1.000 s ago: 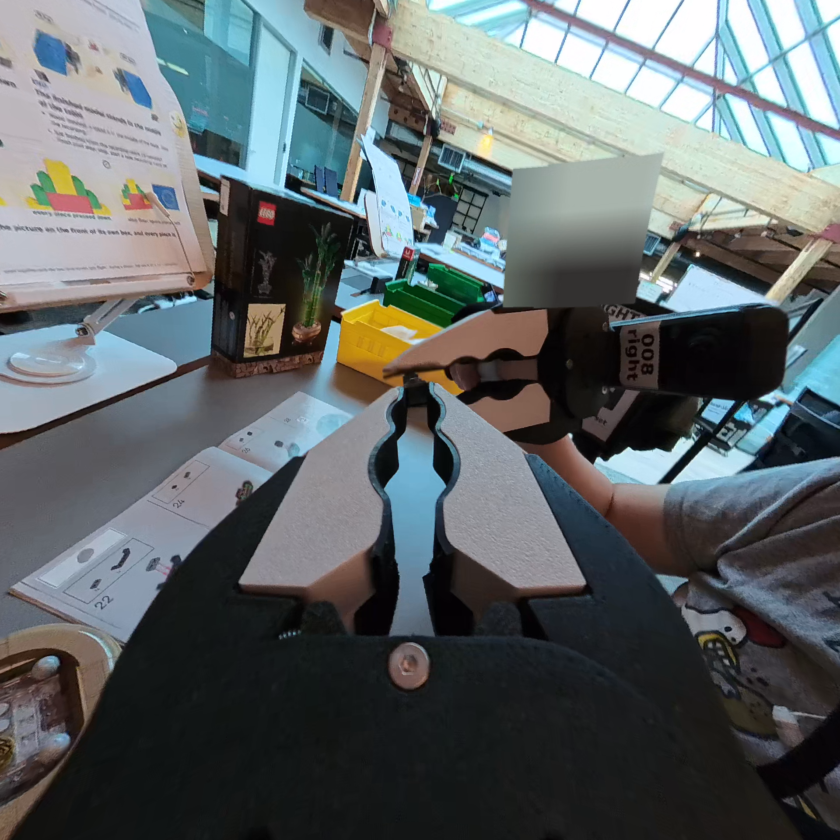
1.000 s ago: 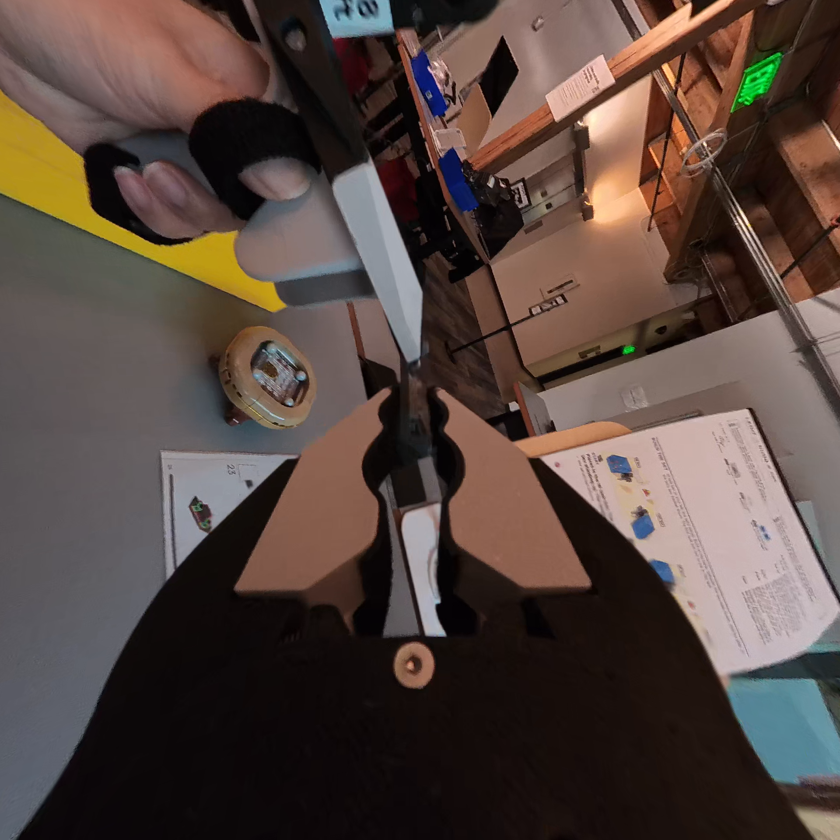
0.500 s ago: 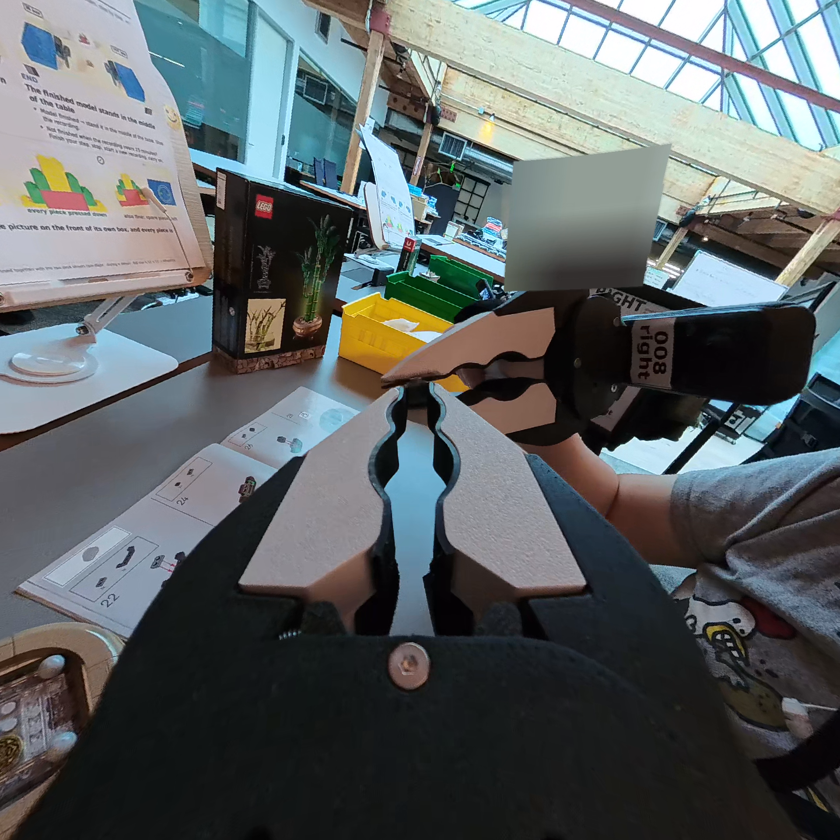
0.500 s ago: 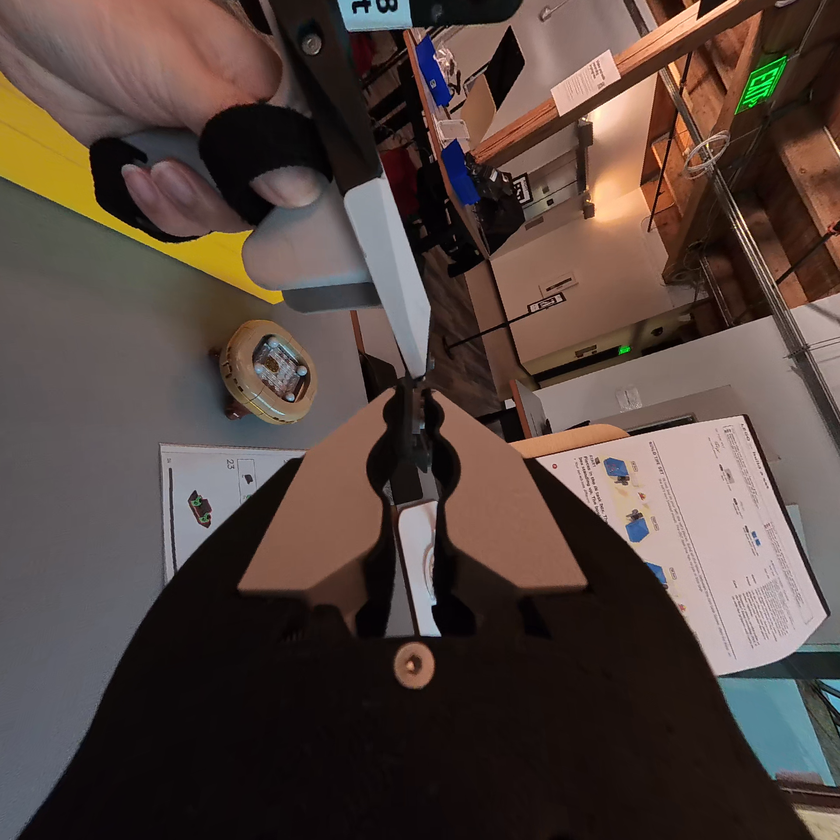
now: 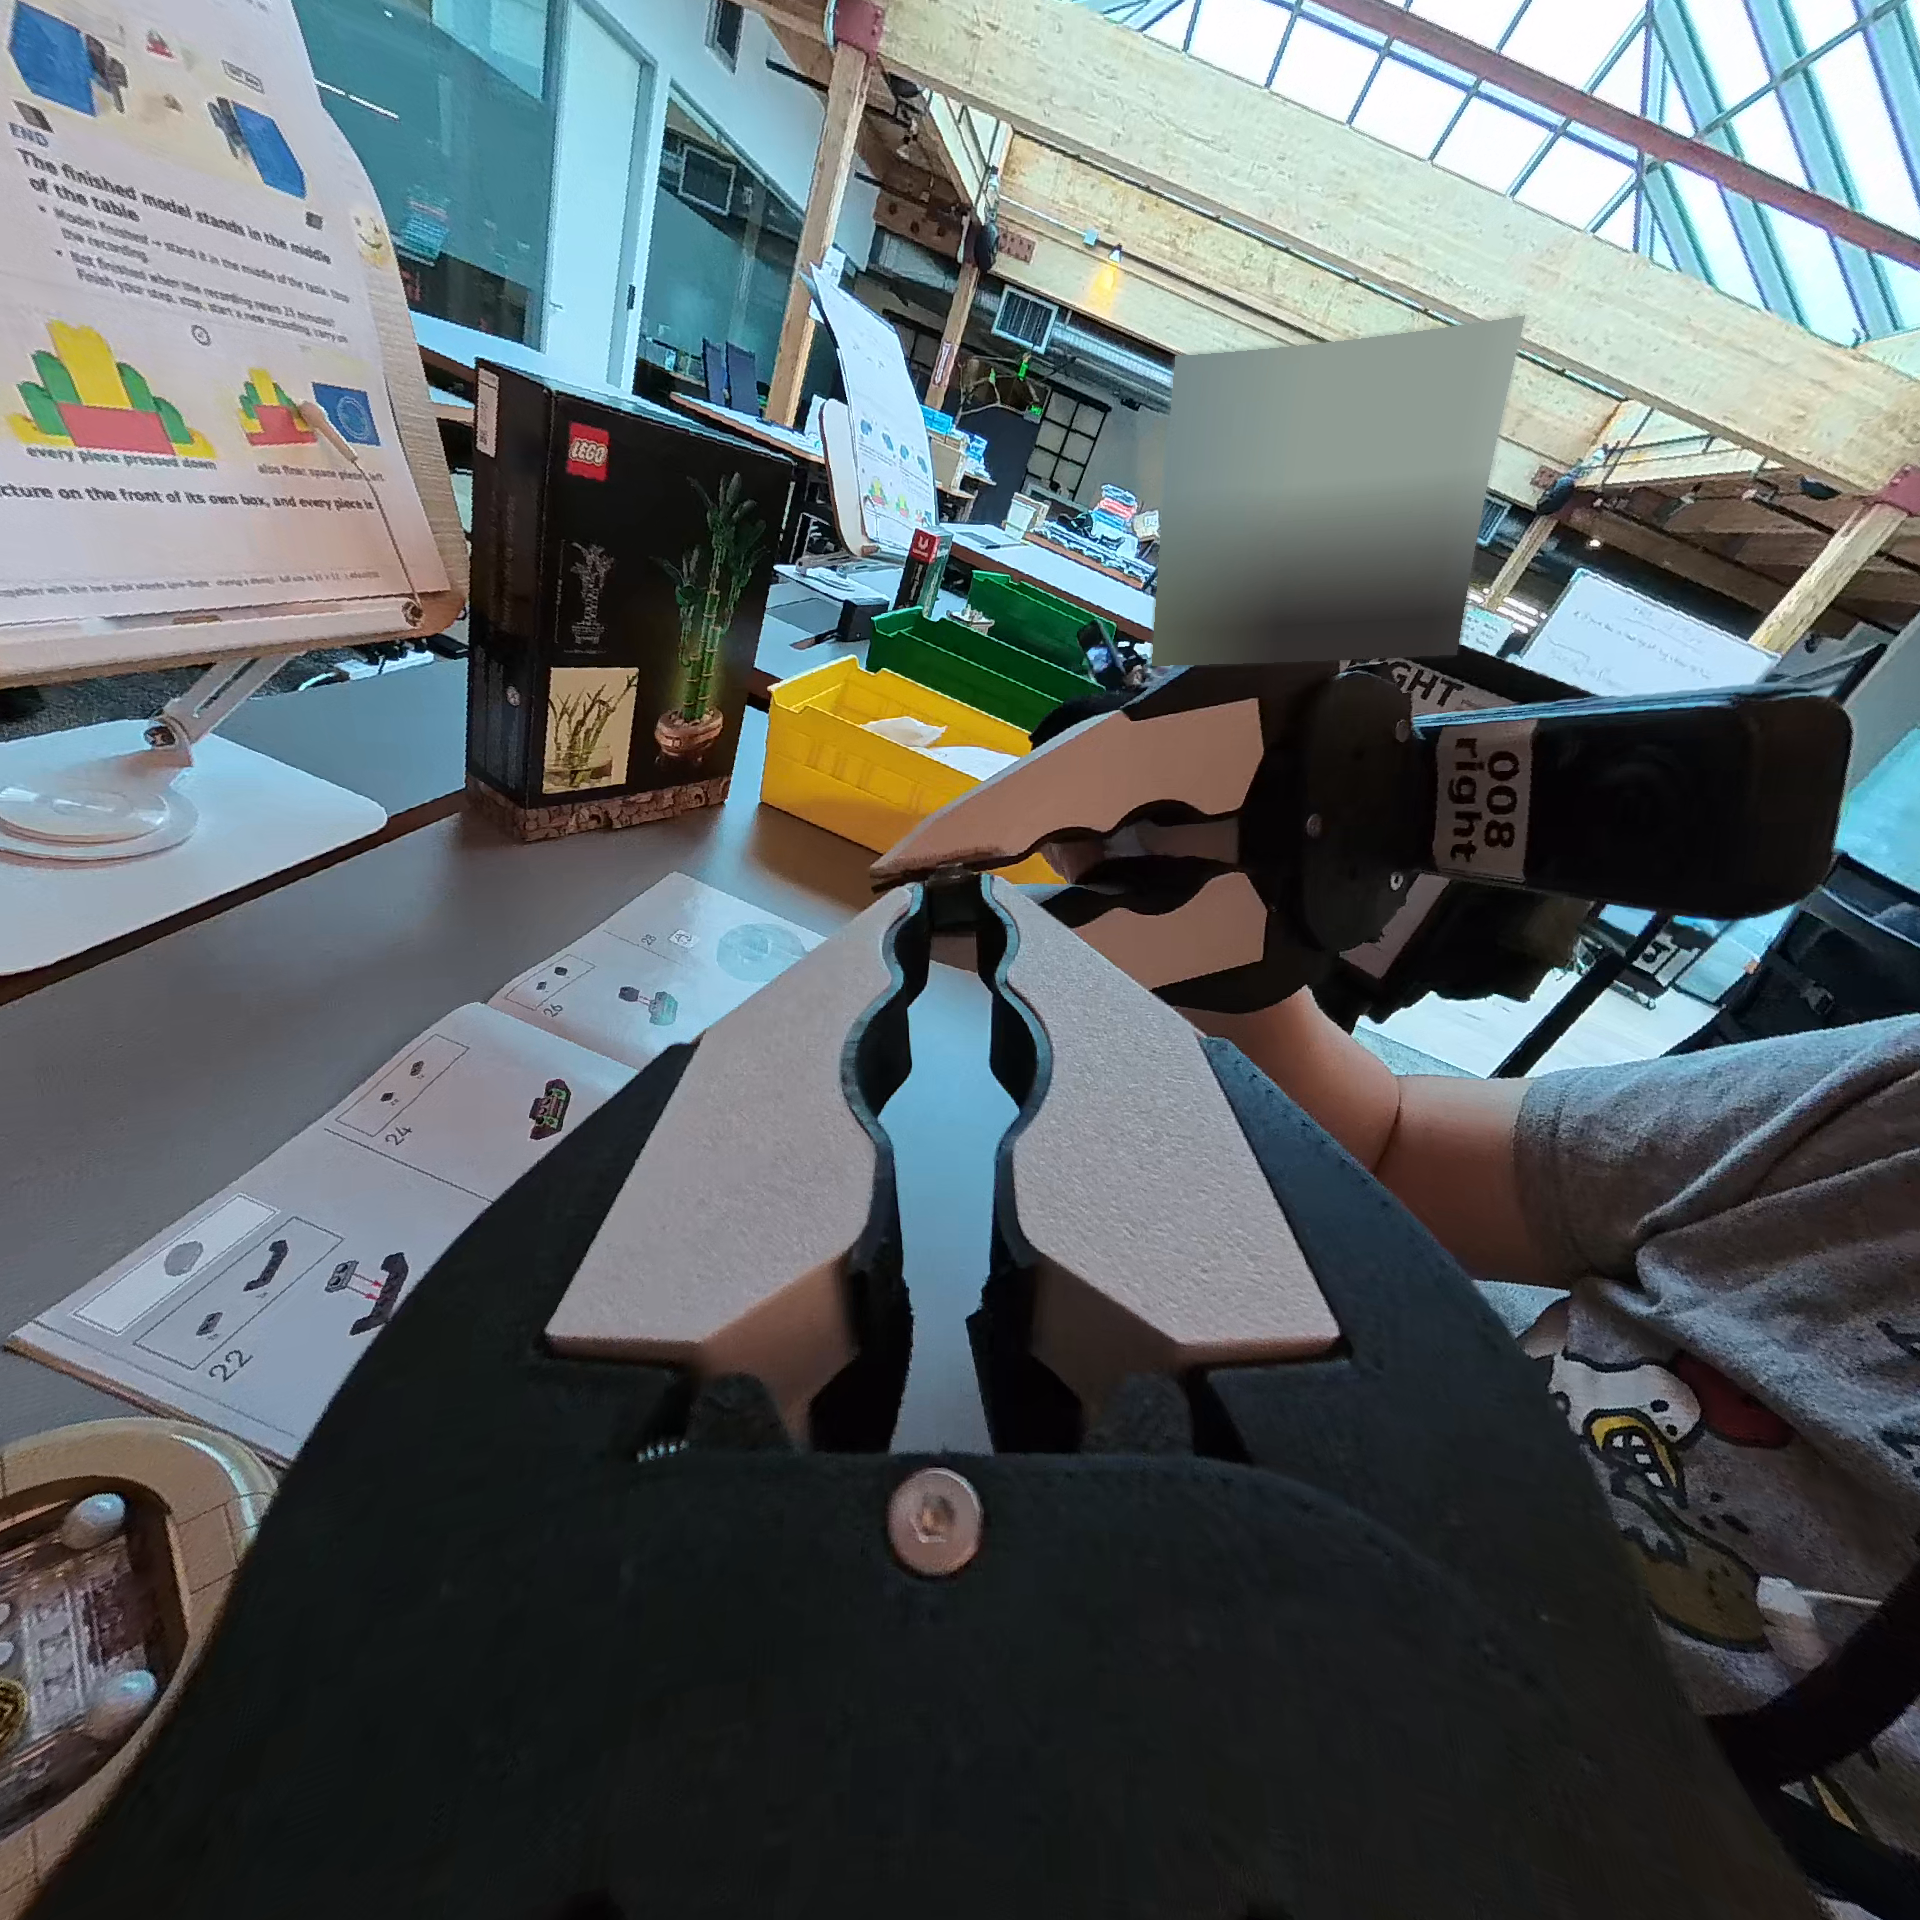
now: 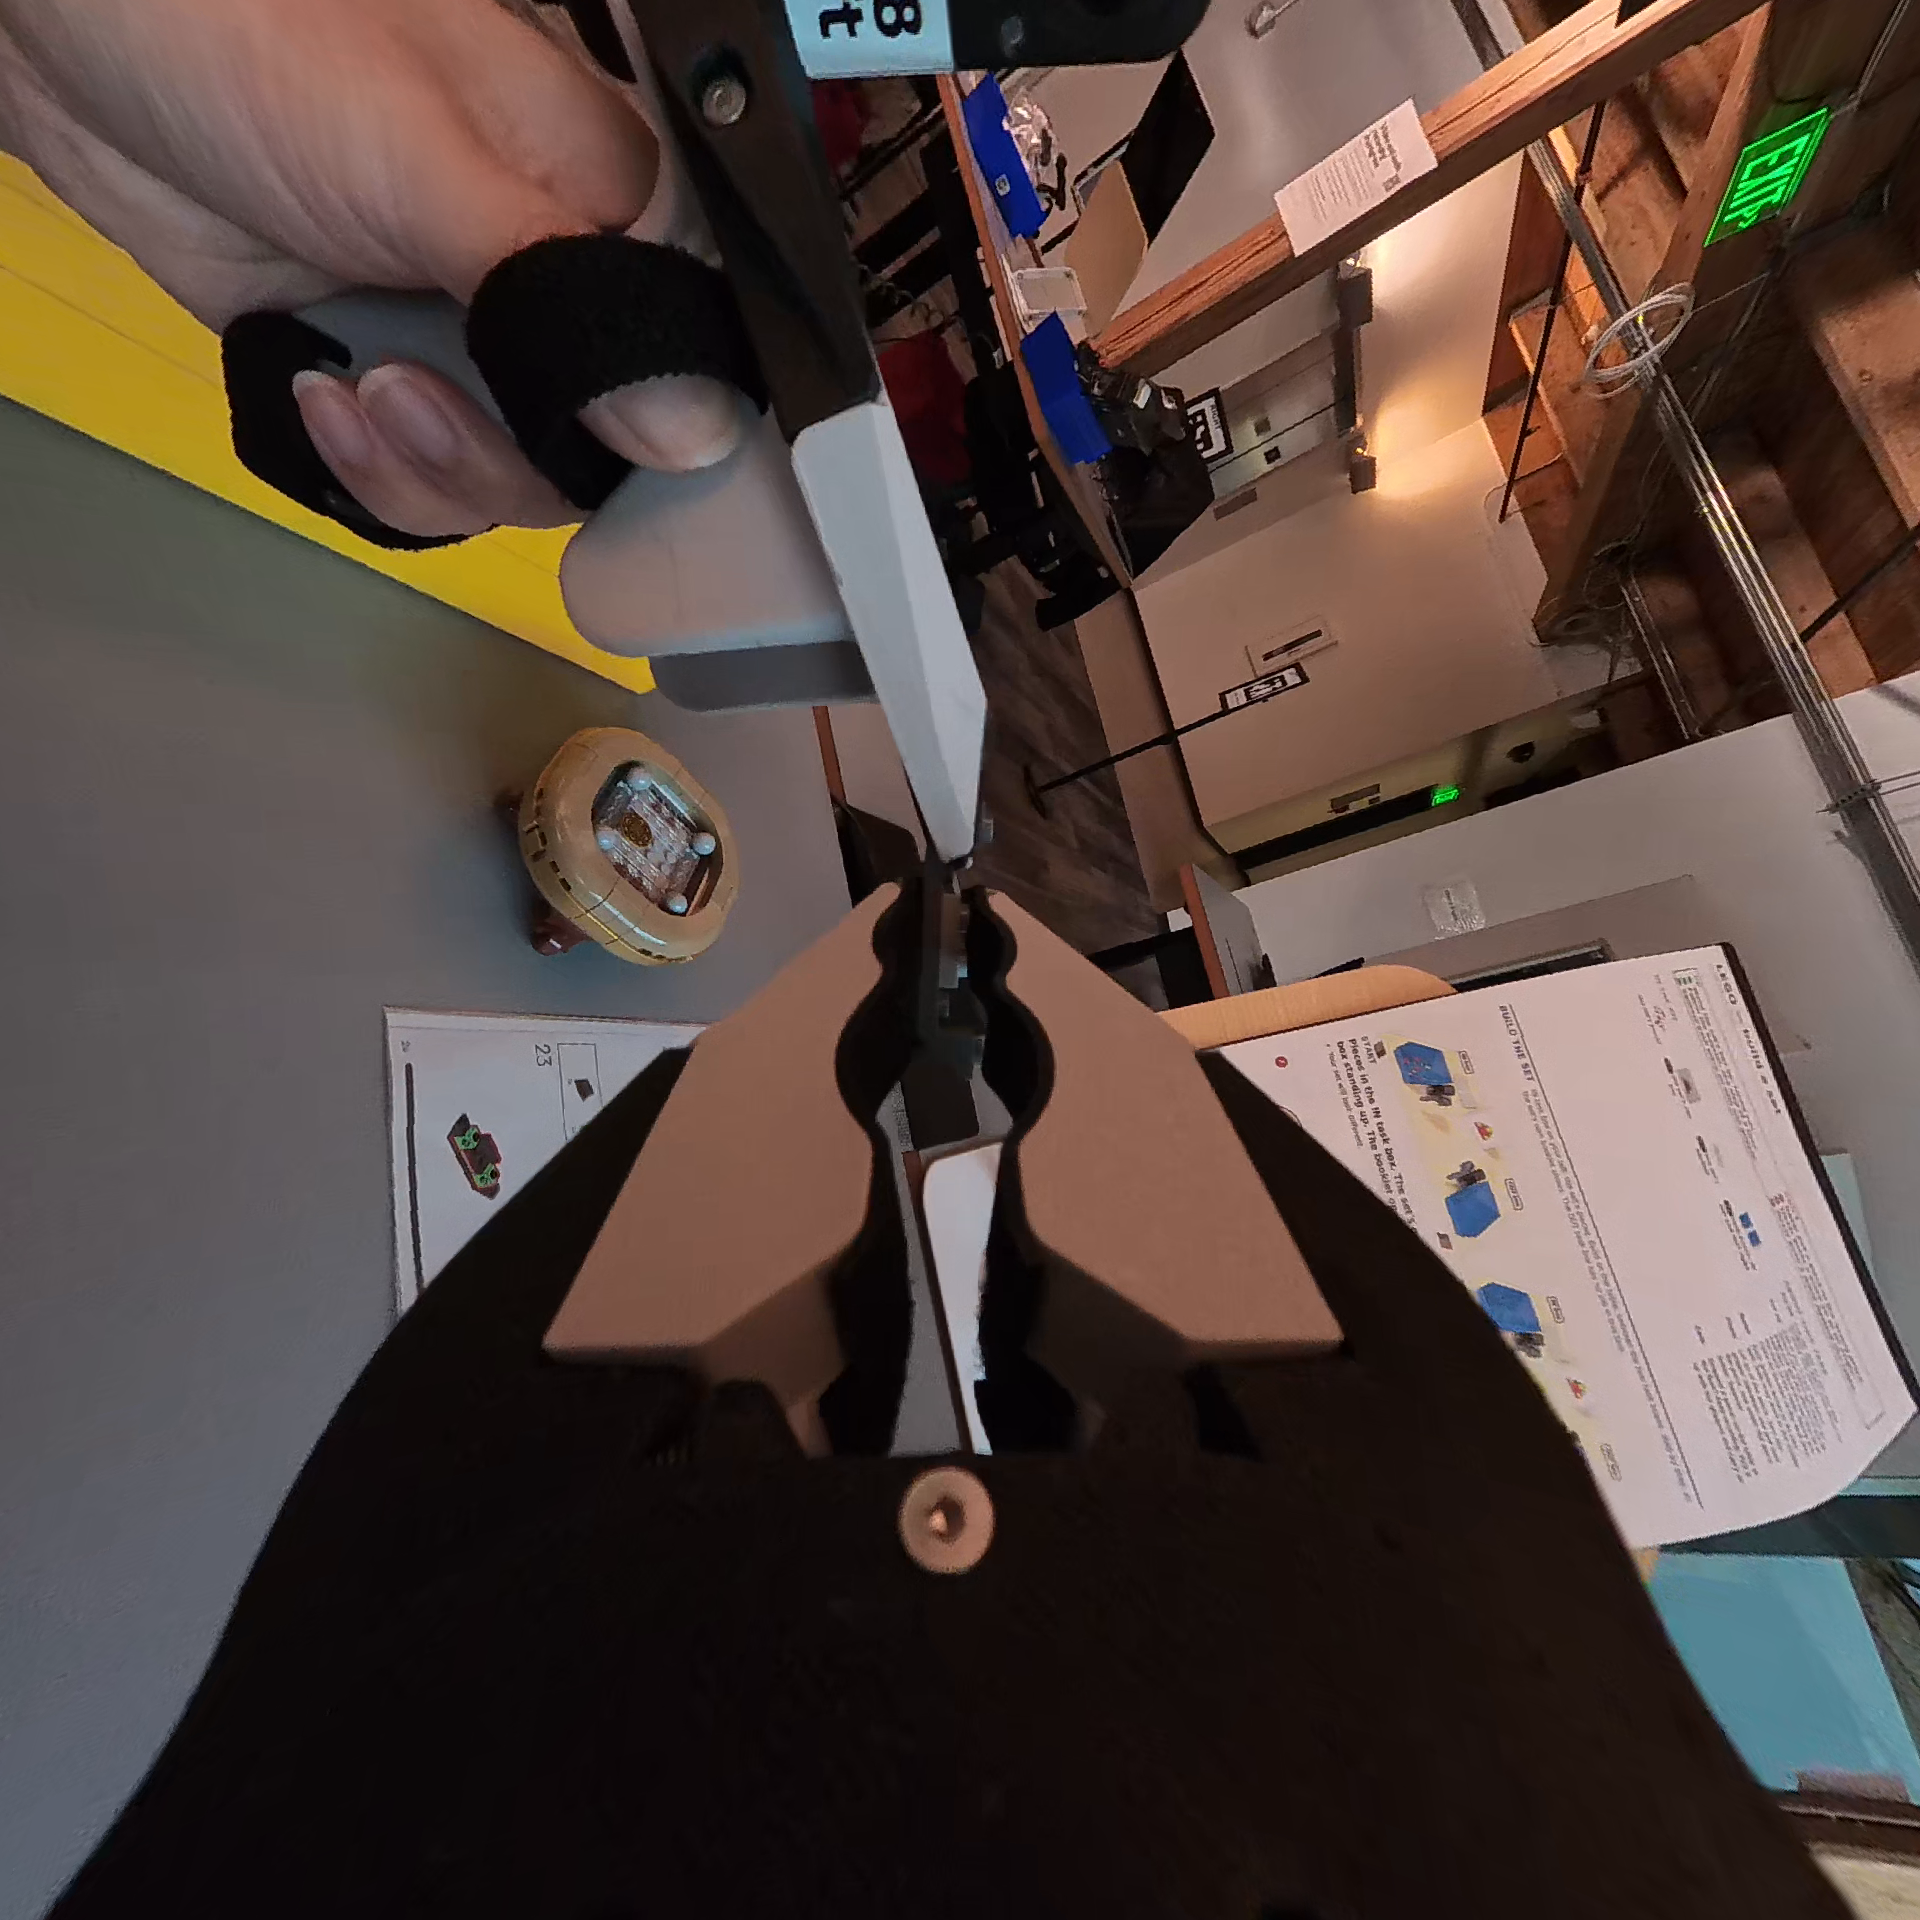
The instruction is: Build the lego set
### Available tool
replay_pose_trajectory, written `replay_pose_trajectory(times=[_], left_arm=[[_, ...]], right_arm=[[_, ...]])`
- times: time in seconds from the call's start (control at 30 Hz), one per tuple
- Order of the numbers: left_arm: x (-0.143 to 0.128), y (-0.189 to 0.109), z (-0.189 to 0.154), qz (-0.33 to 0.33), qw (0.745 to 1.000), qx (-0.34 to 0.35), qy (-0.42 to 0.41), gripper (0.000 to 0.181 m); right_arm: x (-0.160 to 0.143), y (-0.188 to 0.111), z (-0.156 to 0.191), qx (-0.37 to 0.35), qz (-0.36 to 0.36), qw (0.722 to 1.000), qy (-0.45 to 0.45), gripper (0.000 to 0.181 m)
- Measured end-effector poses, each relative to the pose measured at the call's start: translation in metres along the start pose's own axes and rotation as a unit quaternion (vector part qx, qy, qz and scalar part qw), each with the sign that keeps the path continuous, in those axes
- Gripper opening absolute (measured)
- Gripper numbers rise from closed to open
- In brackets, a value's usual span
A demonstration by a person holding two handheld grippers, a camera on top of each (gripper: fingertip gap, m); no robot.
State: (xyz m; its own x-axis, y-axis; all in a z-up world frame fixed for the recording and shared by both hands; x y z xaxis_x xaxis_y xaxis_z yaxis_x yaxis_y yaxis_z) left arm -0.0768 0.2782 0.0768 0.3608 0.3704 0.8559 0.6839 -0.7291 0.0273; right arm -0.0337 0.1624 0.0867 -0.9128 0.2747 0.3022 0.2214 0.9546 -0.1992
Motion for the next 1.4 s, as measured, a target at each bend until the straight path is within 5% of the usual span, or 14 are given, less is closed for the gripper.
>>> replay_pose_trajectory(times=[0.23, 0.97, 1.03, 1.17, 1.4], left_arm=[[0.004, -0.004, -0.001, -0.013, 1.000, -0.004, -0.003, 0.006], [0.001, -0.002, 0.004, 0.000, 1.000, 0.002, -0.011, 0.006], [0.003, -0.004, 0.005, -0.009, 0.999, -0.011, -0.028, 0.006], [0.008, -0.010, 0.011, -0.033, 0.987, -0.088, -0.128, 0.005], [0.003, -0.006, 0.015, -0.013, 0.978, -0.133, -0.163, 0.005]], right_arm=[[-0.004, -0.001, -0.006, -0.008, 0.003, 1.000, 0.015, 0.017], [-0.007, -0.001, 0.000, 0.006, 0.026, 1.000, -0.005, 0.005], [-0.007, -0.001, -0.003, 0.011, 0.008, 1.000, 0.021, 0.006], [-0.005, -0.013, -0.015, -0.021, -0.028, 0.999, 0.030, 0.037], [-0.012, -0.029, -0.020, 0.021, -0.124, 0.987, 0.101, 0.024]])
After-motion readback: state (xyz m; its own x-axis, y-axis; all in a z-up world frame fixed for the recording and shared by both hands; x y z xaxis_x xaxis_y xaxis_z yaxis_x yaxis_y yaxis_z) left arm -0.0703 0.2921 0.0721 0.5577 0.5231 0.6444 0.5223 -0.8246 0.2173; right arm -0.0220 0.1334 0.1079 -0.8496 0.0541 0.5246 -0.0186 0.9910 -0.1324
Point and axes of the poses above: each gripper's, where its closed fingertips meet, y out along the fingers, x out of its top, z = x × y across the jaws, the point moved 8 cm from there along -y, back along the fingers, and after that the axes turned 11 degrees about -y, right-handed, at the moved point
